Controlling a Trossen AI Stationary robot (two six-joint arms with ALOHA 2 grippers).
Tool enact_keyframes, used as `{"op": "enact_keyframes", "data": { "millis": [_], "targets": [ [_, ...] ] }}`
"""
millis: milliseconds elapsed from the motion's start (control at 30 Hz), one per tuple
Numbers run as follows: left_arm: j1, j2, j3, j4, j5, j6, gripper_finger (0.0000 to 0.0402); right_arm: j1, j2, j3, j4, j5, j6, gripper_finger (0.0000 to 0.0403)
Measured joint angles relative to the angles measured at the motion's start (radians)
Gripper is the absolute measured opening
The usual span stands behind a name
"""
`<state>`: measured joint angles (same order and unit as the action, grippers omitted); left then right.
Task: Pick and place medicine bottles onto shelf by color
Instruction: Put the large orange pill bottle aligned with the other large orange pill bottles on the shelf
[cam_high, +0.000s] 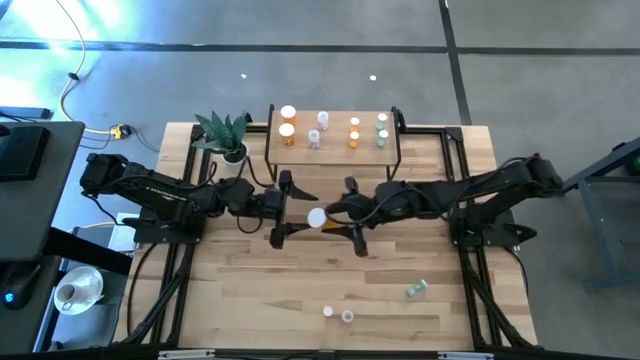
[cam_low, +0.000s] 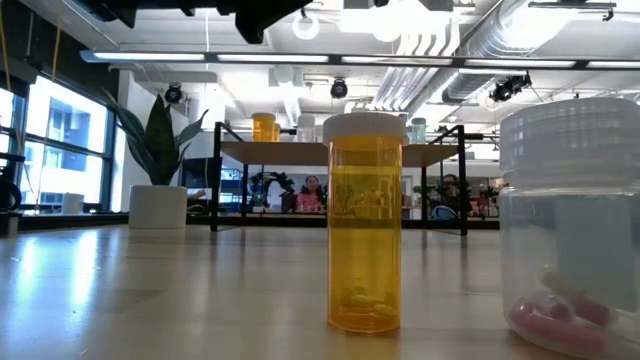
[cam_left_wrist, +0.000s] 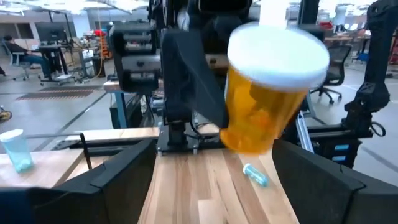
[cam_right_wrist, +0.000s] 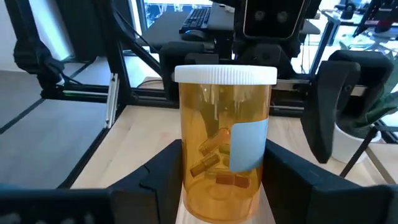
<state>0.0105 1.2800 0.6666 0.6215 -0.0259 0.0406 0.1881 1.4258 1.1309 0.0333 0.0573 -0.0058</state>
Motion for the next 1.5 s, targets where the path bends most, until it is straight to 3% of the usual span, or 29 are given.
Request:
{"op": "enact_keyframes", "data": {
  "millis": [267, 833, 1300, 1500],
  "targets": [
    [0.000, 0.000, 0.000, 0.037, 0.070, 0.005, 0.0312, 0.000, 0.044, 0.000, 0.055, 0.048, -0.018, 0.0174],
    [0.000, 0.000, 0.000, 0.037, 0.050, -0.009, 0.0309, -0.004, 0.100, 0.000, 0.147, 0.109, -0.080, 0.0174],
    [0.000, 0.000, 0.000, 0.034, 0.039, -0.003, 0.0243, -0.005, 0.100, 0.000, 0.150, 0.115, -0.082, 0.0173],
    [0.000, -0.001, 0.000, 0.034, 0.041, 0.000, 0.0237, -0.005, 0.100, 0.000, 0.148, 0.116, -0.082, 0.0173]
  ]
}}
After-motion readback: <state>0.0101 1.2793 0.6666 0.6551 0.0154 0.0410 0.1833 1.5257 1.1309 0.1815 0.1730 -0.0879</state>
